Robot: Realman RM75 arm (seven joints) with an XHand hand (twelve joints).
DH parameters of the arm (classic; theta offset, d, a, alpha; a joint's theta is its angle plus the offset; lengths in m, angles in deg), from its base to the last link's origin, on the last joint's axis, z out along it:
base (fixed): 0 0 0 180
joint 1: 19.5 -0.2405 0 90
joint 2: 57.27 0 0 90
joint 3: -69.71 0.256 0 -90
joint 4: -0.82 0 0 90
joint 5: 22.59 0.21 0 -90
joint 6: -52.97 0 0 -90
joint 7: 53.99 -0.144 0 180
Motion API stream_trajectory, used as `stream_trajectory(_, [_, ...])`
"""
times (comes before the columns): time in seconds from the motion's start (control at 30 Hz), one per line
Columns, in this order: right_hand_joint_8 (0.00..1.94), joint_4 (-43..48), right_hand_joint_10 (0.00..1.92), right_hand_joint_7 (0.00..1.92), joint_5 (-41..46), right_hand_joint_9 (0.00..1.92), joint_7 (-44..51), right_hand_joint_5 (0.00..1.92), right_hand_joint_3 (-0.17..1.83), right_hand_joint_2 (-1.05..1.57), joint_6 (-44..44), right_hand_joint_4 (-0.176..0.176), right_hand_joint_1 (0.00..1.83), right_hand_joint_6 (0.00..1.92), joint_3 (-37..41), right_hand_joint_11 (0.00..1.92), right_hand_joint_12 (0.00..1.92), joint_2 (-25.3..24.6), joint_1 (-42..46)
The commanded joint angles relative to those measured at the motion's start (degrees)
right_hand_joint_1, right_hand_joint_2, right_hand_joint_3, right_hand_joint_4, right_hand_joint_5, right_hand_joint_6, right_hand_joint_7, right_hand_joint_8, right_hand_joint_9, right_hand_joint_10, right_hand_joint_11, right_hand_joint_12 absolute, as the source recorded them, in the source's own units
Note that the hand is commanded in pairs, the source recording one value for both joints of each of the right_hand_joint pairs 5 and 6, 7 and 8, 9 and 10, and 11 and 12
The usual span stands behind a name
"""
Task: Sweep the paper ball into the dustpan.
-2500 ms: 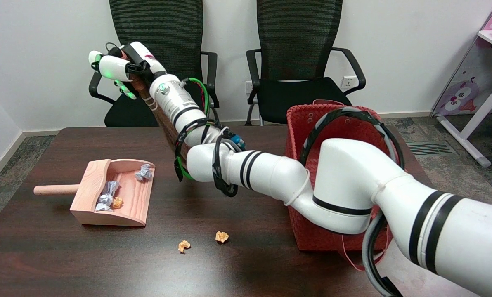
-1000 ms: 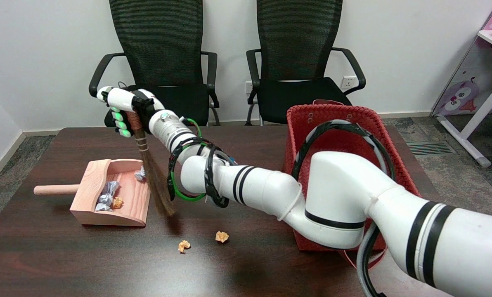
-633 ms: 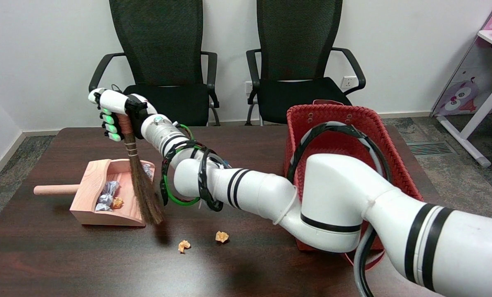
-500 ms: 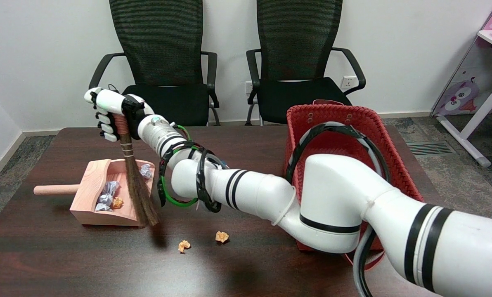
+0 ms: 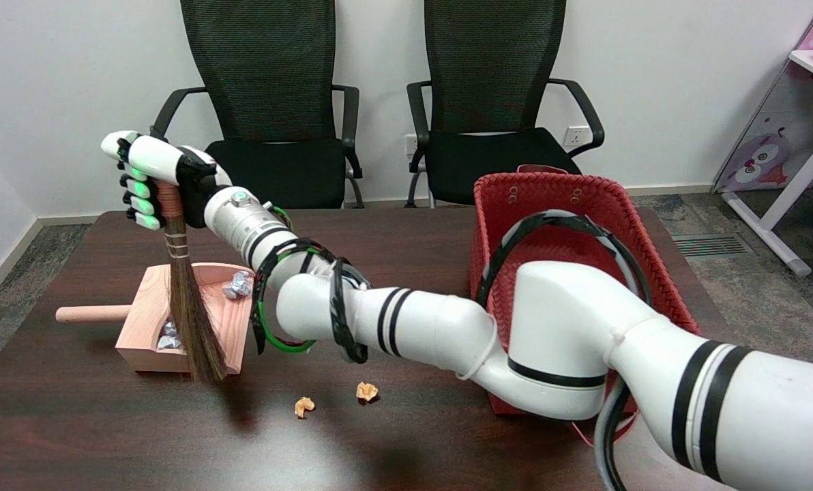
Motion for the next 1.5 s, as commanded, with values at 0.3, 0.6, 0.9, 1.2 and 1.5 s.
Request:
stream_trajectory(0.3, [1.92,-42.45,1.92,1.92,-8.23,1.92,38.98,1.92,1.58,1.57,33.43,0.176,0.84,1.92,3.85,1.92,1.92,18.02,21.94])
stream_trajectory(0.6, [1.92,-48.02,1.92,1.92,-8.62,1.92,49.46,1.92,1.62,1.57,41.45,0.176,0.87,1.92,4.33,1.92,1.92,19.70,28.15])
stream_trajectory(0.9, [1.92,-54.81,1.92,1.92,-9.81,1.92,55.90,1.92,1.62,1.57,45.51,0.176,0.88,1.92,4.05,1.92,1.92,20.90,33.57])
stream_trajectory(1.2, [1.92,-61.28,1.92,1.92,-10.94,1.92,65.54,1.92,1.64,1.57,48.29,0.176,0.88,1.92,3.82,1.92,1.92,21.17,38.93])
stream_trajectory(1.5, [1.92,-64.01,1.92,1.92,-14.77,1.92,78.83,1.92,1.64,1.57,53.81,0.176,0.92,1.92,3.06,1.92,1.92,17.67,44.11])
